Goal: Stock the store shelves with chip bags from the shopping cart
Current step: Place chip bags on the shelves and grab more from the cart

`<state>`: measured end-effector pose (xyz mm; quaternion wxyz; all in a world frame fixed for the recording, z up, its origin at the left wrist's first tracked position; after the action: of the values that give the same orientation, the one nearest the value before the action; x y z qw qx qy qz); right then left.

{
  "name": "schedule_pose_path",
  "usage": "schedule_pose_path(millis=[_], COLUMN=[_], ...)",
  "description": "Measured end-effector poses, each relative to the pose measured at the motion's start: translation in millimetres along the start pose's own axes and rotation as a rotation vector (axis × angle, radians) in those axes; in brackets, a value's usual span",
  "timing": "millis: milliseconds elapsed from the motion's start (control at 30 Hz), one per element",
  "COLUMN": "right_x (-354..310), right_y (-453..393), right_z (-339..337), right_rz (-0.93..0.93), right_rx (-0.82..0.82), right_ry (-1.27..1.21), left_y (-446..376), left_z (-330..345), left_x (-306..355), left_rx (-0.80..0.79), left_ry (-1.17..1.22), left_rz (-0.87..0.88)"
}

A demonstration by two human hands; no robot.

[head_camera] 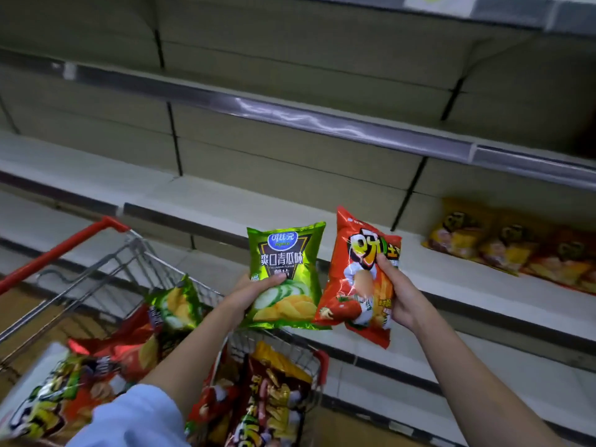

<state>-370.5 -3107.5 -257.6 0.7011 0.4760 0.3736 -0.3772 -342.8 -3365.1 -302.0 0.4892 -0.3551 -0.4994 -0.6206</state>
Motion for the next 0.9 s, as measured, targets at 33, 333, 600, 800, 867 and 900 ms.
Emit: schedule_pose_path(millis=[33,333,600,800,867,900], right_x=[-2,-6,-4,-2,-2,-2], right_y=[10,106,194,256,271,278], right_z=[-18,-142,-233,-294,-309,-317], right_rz=[-0.023,-0.155,-0.230,-0.274,-0.282,-0.288], right_rx=[0.052,0.304,0.412,0.449,0.464,0.473], right_ry=[0.014,0.048,0.013,-0.013,-0.011,-0.007], left_y=[-1,16,48,72,76,78], left_z=[17,162,277,354,372,381], left_x=[0,-25,-55,-79,-86,-89], left_rx=[0.010,-0.043,-0.130,-0.217,-0.249,-0.250], left_ry=[-0.014,-0.237,-0.324,-0.338,-0.352,-0.361], left_rz=[0.038,0.126,0.161,0.166,0.156,0.159])
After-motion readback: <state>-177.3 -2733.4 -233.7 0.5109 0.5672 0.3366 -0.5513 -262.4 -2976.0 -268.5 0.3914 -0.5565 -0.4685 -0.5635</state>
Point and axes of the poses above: each hand's wrist, its own y-axis away from the middle knuckle, its own z-axis out of the palm, x = y × z, the point moved 6 cm from there along -y, towards the middle knuckle, and after that the axes turned 3 degrees about z, right-handed, at the moved point
